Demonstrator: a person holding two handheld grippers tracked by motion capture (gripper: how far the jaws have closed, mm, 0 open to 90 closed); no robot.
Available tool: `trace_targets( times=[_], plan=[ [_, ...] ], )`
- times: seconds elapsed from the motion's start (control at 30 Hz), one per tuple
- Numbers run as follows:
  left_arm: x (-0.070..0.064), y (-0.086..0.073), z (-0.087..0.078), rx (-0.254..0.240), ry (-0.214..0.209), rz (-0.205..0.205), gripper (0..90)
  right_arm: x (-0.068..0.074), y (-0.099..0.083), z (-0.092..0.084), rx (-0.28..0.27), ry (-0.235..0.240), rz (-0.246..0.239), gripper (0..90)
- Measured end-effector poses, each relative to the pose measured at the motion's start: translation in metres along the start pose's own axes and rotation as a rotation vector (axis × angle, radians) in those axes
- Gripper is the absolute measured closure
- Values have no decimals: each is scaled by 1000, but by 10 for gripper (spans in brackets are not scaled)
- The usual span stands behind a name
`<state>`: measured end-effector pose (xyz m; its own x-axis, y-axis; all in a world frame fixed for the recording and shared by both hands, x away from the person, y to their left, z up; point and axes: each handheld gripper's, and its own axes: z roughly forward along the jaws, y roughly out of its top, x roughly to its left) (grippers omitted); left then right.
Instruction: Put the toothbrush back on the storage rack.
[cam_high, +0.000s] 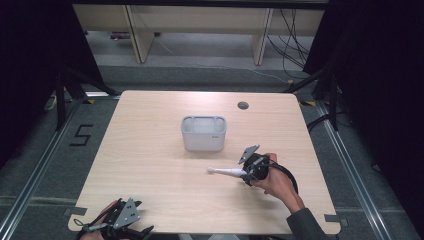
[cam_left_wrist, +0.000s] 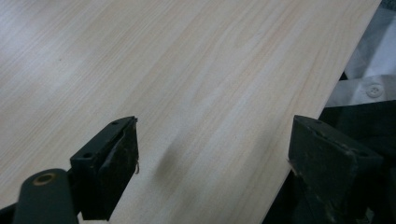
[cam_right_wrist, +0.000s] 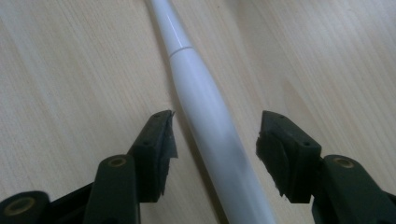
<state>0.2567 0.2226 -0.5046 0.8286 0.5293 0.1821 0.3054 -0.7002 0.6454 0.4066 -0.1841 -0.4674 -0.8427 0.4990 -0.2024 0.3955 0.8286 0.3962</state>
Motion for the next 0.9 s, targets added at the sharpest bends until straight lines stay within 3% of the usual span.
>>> trace_targets(
  times=[0.1,0.13,0.3,0.37,0.43,0.53,0.63,0.77,0.8,0.83,0.9],
  plan=[
    [-1,0,0,-4,3,-5,159,-1,2,3,9,4,-2,473],
    [-2,0,1,-9,2,-19,159,-1,4,6,17,10,-22,488],
    [0,0,0,4,1,5,159,-1,8,10,34,19,-40,505],
    [-2,0,1,-8,0,-12,159,2,11,11,57,13,-18,515],
    [0,0,0,2,-4,-2,159,-2,13,14,52,24,-63,523],
    [-2,0,1,-8,-1,-11,159,-4,13,18,79,50,-18,562],
    [0,0,0,2,-5,-1,159,-6,13,20,88,53,-25,574],
    [-2,0,2,-11,-4,-18,159,-5,12,19,102,58,-30,635],
    [0,0,1,4,-7,-2,159,-5,12,19,104,63,-34,648],
    [0,0,1,3,-6,-3,159,-5,12,19,102,72,-57,659],
    [-1,0,1,-1,-6,-1,159,-3,12,18,115,73,-44,661]
  ],
)
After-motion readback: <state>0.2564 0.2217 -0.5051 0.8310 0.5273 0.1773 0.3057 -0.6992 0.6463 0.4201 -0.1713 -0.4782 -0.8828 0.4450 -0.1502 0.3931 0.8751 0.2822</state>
